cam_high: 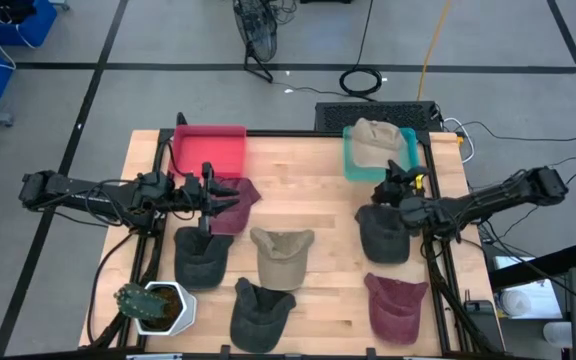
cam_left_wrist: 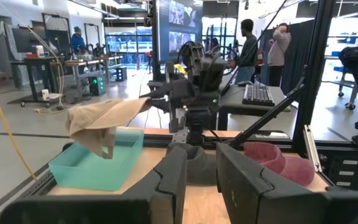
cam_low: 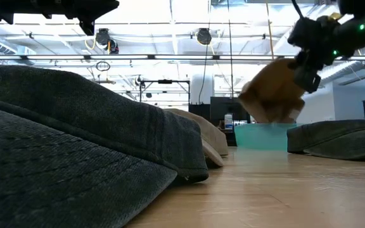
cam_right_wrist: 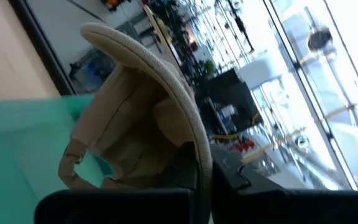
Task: Pick & Place hat
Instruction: Put the top brown cap into the green bin
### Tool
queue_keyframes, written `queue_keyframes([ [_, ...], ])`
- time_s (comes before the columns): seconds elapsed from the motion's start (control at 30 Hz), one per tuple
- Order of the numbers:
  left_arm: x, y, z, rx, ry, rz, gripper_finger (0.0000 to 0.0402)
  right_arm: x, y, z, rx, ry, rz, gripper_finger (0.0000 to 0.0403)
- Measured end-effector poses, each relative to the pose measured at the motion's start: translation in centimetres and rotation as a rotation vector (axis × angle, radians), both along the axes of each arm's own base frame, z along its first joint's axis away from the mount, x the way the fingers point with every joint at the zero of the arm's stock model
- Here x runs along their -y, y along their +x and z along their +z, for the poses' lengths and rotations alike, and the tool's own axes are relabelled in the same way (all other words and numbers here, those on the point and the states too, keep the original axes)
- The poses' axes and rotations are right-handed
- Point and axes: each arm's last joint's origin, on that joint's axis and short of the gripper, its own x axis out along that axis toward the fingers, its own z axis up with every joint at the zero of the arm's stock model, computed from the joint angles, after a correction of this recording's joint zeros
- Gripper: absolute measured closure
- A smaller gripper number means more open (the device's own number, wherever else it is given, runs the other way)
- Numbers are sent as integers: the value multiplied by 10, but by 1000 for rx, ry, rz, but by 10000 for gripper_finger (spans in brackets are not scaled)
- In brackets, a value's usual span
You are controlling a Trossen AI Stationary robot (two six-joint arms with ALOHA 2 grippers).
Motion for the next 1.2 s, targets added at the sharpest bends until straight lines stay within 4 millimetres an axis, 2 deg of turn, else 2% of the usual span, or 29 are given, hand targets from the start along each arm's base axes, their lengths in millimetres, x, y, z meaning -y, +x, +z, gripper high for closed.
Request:
queue_keyframes([
  [0.2, 0, 0, 0, 0, 2, 18, 311, 12, -10, -10, 84, 23, -53, 396],
  [0.33, 0, 0, 0, -1, 1, 18, 311, 20, -12, -20, 131, 69, 0, 395],
  [0.73, 0, 0, 0, -1, 1, 17, 311, 43, -24, -49, 73, 266, -4, 393],
  [1.0, -1, 0, 0, -1, 1, 22, 311, 55, -26, -53, 120, 377, 12, 387],
  [1.2, -1, 0, 0, -1, 1, 22, 311, 60, -26, -57, 184, 476, 28, 361],
])
